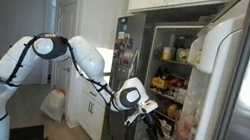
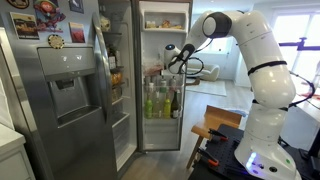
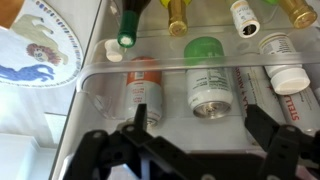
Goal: Pick up a canned drink from the fridge and put it on the chair
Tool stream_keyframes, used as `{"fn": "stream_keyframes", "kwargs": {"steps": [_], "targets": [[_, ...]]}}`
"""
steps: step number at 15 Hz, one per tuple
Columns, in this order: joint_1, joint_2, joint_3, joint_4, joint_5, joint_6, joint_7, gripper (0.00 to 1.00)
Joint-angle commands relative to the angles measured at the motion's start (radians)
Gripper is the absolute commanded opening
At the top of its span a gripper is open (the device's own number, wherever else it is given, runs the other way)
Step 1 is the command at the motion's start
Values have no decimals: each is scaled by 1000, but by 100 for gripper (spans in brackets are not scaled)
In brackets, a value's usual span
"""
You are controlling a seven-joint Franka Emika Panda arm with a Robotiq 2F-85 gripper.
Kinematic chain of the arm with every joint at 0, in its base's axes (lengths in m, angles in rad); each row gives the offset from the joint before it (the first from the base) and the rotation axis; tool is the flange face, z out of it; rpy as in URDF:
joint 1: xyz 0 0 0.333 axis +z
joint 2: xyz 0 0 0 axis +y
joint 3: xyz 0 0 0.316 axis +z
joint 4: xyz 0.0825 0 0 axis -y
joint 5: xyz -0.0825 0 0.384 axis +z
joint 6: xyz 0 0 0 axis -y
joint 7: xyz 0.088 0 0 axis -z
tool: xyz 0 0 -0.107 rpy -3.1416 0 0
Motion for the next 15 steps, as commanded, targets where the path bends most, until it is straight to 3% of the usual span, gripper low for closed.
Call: {"fn": "stream_keyframes", "kwargs": {"steps": [1,7,15], "targets": [[-50,-3,71,85,223,-147,-246,100],[-51,72,46,236,382,-272,-448,100],[-54,201,29,343,407,-238,-487,100]]}}
